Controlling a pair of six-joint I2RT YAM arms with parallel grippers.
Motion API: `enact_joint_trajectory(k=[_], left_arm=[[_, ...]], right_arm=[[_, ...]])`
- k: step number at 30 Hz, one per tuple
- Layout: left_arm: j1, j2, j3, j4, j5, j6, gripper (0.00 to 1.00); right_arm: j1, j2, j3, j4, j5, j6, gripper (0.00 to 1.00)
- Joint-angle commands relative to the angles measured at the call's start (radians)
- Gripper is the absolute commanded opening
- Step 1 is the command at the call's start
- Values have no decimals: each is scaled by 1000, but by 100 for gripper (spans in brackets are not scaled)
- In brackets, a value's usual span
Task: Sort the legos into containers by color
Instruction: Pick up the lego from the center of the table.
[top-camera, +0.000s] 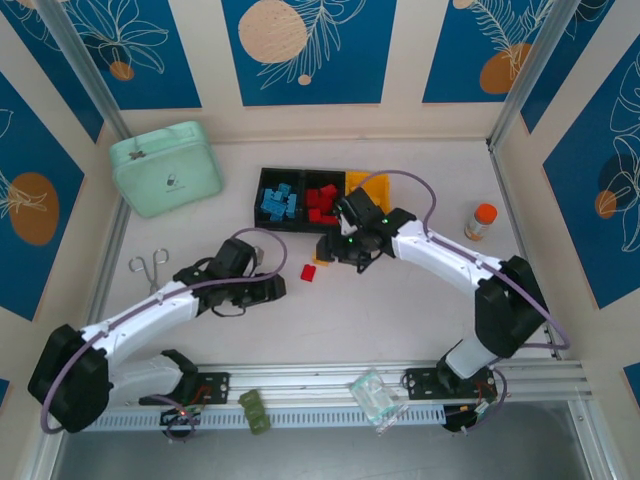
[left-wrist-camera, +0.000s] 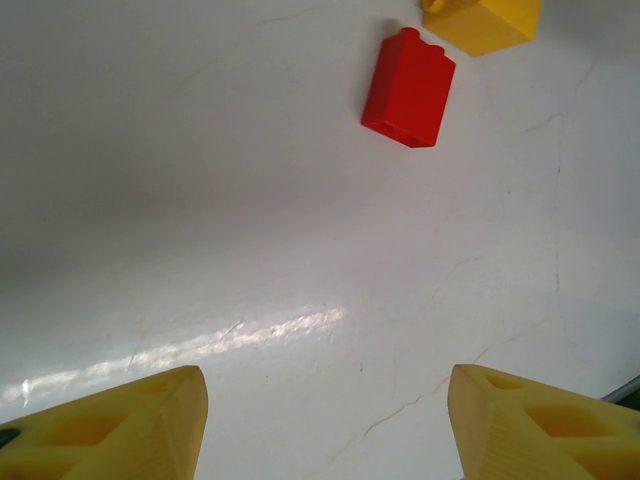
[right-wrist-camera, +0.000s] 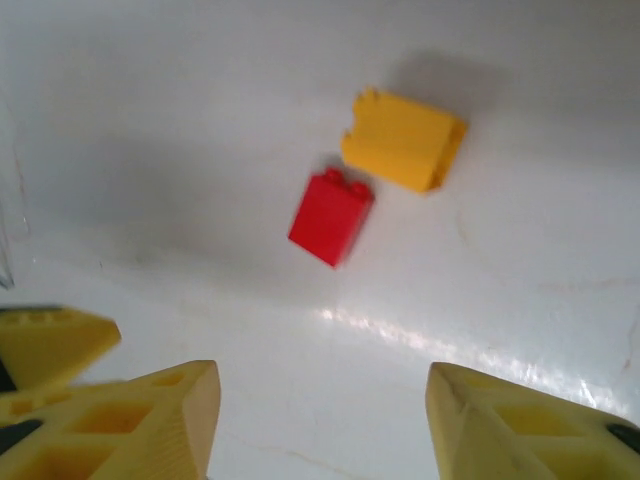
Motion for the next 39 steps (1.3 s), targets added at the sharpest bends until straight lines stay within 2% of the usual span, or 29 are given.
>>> enact_joint_trajectory(k=[1,9,16,21,31,39], left_arm=[[-31,65,67,26,8,64,66],[-78,248,222,-38,-46,173,69],[-99,393,354,-95,-87,255,69],[-127,493,455,-157,-160,312,70],[-148,649,581,-208,-253,356,69],[-151,752,647,-209,-304,375,62]], right_arm=[[-6,-91,-90,55,-76,7,61],[-39,-269,-292,60,-133,33,70],[-84,-412,-388,4,-173,14,71],[-136,-488,-461,-4,-188,41,70],[-160,-540,-515,-11,-197,61,70],[-163,-544,-541,1,-193,77,70]])
